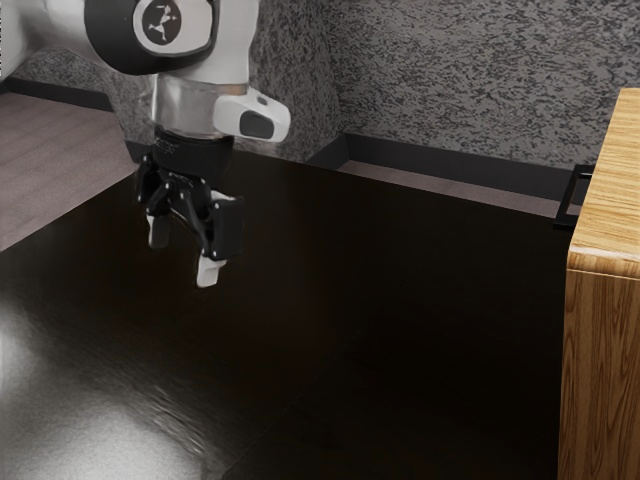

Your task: Pull the drawer handle with one arm to open the drawer

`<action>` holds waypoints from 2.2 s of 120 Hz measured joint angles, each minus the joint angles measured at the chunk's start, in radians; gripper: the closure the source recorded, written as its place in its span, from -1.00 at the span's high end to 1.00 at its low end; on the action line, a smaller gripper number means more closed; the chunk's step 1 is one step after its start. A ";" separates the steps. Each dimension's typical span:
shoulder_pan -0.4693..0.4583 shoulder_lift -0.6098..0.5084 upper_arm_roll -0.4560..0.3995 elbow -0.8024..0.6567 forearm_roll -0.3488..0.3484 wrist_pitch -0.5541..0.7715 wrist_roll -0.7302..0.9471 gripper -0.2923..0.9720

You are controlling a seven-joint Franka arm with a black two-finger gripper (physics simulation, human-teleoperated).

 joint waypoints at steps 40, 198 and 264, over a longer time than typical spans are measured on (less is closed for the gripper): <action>-0.296 0.057 -0.002 0.066 0.261 0.204 0.063 0.54; -1.826 0.752 1.455 -0.085 -0.341 0.863 2.031 0.53; -2.024 0.908 1.327 0.056 0.186 0.953 2.384 0.38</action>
